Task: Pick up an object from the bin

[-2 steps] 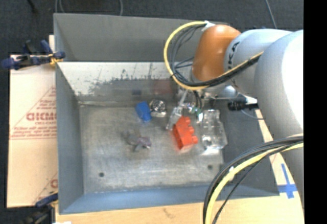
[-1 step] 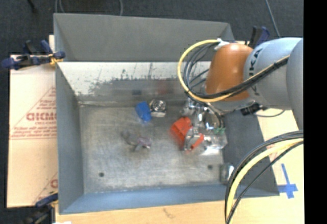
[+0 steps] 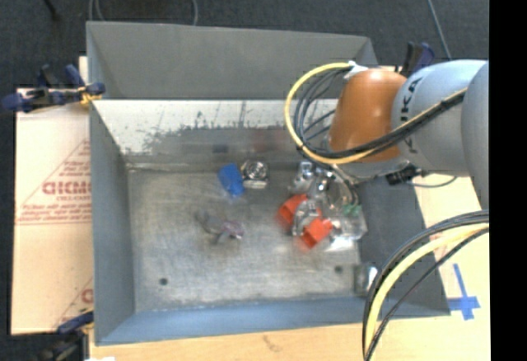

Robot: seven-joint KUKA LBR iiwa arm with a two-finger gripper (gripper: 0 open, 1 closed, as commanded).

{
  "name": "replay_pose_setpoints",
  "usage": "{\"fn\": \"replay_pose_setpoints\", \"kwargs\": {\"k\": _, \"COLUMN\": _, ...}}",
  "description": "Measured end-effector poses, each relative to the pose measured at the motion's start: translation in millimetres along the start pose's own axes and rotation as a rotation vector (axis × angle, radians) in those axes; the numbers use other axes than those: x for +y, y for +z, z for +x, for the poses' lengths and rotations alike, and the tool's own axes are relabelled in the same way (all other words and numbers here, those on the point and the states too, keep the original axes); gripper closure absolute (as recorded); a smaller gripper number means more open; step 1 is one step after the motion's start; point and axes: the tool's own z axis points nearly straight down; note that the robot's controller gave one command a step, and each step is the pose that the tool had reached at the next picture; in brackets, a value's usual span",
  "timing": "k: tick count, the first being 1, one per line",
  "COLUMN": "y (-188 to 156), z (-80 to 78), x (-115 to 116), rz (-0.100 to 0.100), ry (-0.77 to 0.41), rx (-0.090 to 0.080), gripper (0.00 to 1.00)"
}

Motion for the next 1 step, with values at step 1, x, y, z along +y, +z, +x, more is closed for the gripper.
{"fn": "replay_pose_setpoints", "kwargs": {"k": 1, "y": -157.3, "z": 33.2, "x": 16.3, "rz": 0.005, "ry": -0.424, "rx": -0.004, "gripper": 1.00}}
